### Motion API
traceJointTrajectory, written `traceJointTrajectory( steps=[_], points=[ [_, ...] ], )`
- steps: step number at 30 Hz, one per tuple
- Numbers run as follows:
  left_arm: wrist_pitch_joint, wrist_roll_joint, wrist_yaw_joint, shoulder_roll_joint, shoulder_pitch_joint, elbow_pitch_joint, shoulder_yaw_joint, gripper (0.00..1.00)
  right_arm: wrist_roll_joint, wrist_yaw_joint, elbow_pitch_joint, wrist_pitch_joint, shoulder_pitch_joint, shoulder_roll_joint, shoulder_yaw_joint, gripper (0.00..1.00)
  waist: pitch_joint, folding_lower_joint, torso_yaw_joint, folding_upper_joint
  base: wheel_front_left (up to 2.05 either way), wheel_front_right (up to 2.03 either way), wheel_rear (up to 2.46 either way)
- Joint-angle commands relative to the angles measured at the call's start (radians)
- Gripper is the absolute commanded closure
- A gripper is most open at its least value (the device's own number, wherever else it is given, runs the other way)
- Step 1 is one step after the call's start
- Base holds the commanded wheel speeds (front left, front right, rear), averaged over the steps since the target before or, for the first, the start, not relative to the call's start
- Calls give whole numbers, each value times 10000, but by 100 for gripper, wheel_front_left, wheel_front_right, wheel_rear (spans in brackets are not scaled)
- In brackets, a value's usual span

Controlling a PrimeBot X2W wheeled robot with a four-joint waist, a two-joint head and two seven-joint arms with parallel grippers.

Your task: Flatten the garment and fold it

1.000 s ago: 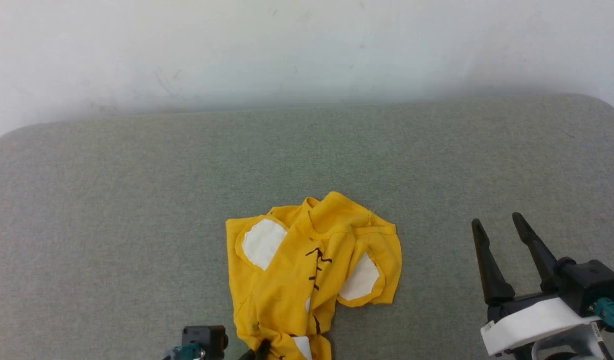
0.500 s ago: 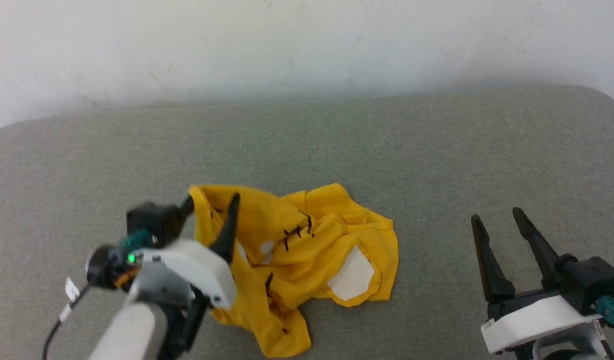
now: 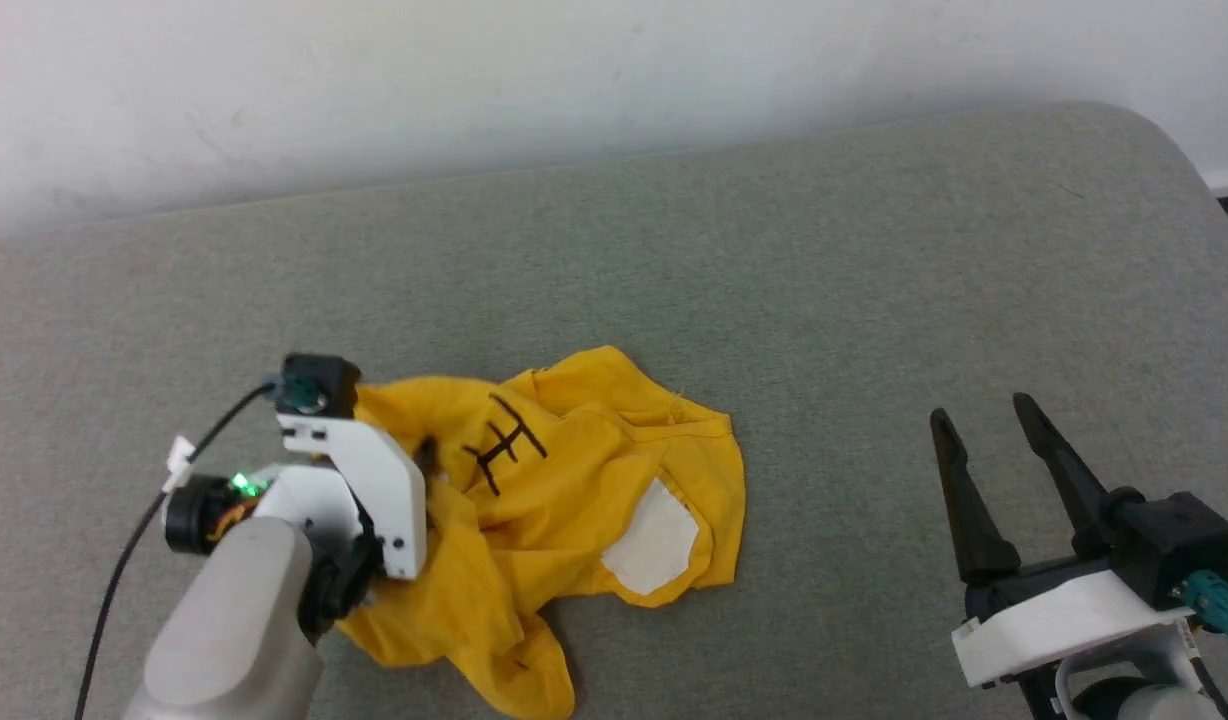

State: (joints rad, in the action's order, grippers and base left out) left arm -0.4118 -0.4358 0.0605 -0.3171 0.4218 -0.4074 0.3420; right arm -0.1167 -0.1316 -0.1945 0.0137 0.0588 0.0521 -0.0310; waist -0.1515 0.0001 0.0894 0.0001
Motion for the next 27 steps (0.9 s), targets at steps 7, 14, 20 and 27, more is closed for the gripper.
traceJointTrajectory(
  steps=[7, 14, 20, 27],
  points=[
    [-819, -147, -455, 184, 286, -1220, 538, 100, -130, 9, 137, 127, -148, -18, 60, 0, -71, -1, 157, -1, 0, 0, 0],
    [1152, 388, -378, 271, 494, -359, 661, 100, -171, 9, 253, 104, -53, -18, 116, 0, 292, -1, -51, -1, 0, 0, 0],
    [937, 519, -549, 462, -830, 2188, 1571, 100, -219, 9, 256, 66, 255, -18, 184, 0, 787, -1, -315, -1, 0, 0, 0],
    [-194, 358, -597, 570, -3170, 3649, 3052, 100, -256, 9, 155, 34, 377, -18, 150, 0, 977, -1, -546, -1, 0, 0, 0]
  ],
)
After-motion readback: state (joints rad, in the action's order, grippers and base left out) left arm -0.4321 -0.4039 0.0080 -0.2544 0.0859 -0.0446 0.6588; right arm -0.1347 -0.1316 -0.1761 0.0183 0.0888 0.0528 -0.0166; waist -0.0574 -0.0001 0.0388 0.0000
